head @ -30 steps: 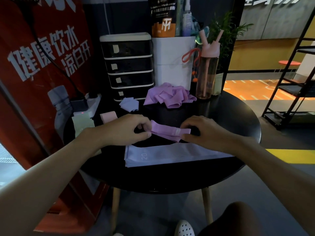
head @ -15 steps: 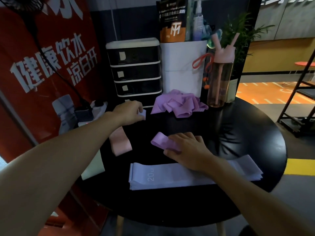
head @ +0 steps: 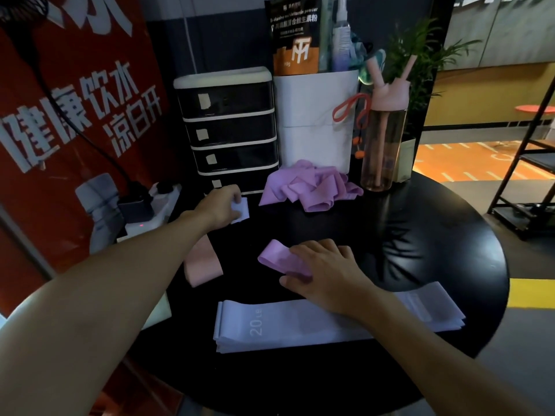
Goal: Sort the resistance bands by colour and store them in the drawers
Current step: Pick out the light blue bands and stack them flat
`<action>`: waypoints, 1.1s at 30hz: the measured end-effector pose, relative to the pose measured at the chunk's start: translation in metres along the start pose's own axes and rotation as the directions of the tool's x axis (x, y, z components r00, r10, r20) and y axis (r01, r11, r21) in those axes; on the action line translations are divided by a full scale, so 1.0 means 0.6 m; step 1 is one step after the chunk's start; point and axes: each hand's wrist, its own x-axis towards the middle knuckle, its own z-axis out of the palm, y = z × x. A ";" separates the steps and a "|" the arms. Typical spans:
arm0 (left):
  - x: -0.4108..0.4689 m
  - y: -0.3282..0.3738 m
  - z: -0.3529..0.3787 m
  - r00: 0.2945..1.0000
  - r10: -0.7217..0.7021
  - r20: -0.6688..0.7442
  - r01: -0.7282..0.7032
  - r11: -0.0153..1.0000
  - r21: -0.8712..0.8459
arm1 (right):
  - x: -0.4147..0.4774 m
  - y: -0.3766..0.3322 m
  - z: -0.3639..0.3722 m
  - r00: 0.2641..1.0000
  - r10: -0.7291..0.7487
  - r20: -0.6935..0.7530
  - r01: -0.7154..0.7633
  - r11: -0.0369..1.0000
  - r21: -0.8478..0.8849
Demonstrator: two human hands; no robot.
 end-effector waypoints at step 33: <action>-0.241 0.192 -0.171 0.857 0.507 -0.087 -0.481 0.729 -0.486 | -0.048 -0.055 -0.187 0.980 0.032 -0.195 0.141 0.578 0.804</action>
